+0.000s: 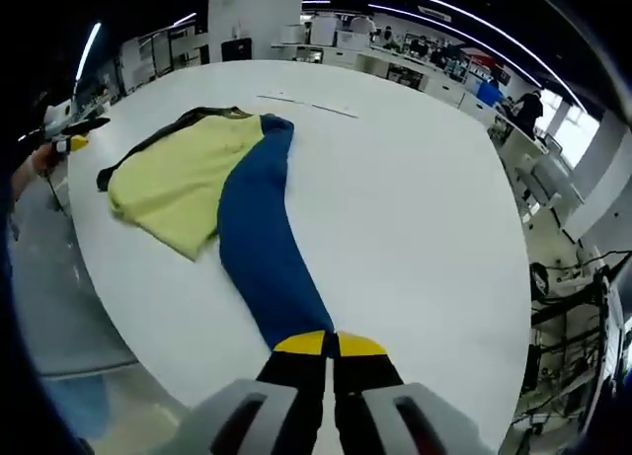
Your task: Fold the garment on the visible template until the final outline fits inside the template.
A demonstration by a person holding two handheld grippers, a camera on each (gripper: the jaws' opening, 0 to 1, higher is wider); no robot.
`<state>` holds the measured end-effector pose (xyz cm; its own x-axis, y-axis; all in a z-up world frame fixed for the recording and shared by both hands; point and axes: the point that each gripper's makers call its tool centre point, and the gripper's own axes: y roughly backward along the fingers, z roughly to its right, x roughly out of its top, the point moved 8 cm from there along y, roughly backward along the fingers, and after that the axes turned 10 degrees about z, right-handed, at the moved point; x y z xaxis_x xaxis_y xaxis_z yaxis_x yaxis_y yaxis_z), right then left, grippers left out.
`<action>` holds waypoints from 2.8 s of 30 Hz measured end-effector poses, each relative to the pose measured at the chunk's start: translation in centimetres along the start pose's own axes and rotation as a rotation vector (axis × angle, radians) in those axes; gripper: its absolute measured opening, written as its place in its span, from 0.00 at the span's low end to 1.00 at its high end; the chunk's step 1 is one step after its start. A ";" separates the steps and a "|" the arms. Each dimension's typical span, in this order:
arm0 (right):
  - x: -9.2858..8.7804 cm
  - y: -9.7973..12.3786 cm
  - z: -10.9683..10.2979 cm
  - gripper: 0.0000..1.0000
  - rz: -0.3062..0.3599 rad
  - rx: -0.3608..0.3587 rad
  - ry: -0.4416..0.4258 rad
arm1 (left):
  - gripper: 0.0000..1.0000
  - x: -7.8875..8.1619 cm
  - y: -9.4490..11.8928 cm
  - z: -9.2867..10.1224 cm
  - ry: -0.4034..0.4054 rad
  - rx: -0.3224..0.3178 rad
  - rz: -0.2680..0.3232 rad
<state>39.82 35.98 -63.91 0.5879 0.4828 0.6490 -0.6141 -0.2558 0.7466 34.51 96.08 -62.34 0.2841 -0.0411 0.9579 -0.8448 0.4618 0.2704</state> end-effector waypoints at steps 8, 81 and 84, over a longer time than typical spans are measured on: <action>1.3 -2.7 6.5 0.00 -0.044 -0.062 -0.058 | 0.88 0.6 -0.7 -0.1 -0.003 0.007 -0.018; 1.5 -12.4 18.7 0.28 -0.149 -0.135 -0.132 | 0.88 -1.4 -3.6 0.8 0.096 0.061 -0.062; 1.8 -11.5 18.6 0.33 -0.103 -0.139 -0.136 | 0.88 -1.4 -3.7 0.9 0.100 0.059 -0.055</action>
<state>57.71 24.22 -68.63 0.7112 0.3809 0.5909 -0.6083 -0.0880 0.7888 36.82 93.68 -64.58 0.3718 0.0251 0.9280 -0.8512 0.4081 0.3300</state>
